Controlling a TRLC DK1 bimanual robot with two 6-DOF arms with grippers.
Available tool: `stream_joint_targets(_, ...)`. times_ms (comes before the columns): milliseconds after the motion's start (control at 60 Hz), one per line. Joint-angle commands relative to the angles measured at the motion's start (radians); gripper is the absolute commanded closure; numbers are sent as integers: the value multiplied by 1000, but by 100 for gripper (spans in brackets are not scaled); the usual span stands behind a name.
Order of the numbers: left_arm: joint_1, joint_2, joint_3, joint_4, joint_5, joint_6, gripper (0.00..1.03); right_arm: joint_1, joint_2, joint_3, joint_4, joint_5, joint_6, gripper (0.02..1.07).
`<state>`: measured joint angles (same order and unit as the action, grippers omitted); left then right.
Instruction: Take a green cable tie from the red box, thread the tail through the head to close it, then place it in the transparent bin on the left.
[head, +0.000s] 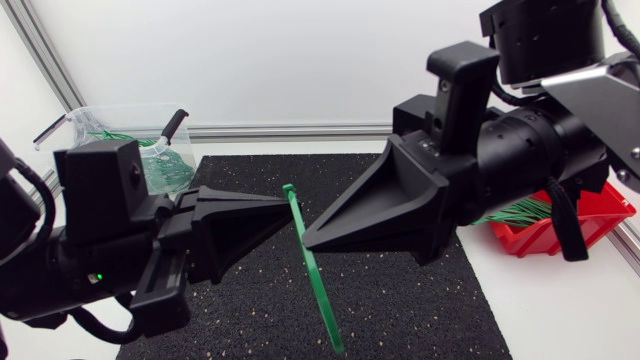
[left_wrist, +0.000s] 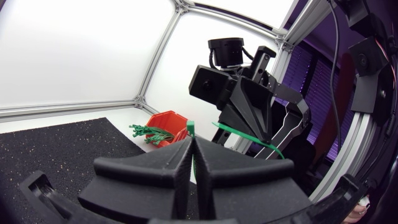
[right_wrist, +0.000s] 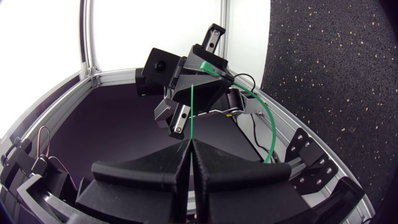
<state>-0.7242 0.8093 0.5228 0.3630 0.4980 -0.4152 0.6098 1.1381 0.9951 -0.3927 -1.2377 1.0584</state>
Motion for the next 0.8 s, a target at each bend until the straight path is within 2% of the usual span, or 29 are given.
stream_joint_targets(0,-7,-4,28,1,-7,-19,99,13,25,11,9,-6,3,101)
stream_joint_targets(467,-49,-36,36,-30,-35,-33,99,-1,20,8,14,-5,3,101)
stream_joint_targets(783,-44,-41,29,-35,-44,-30,99,-8,6,4,15,-5,3,101)
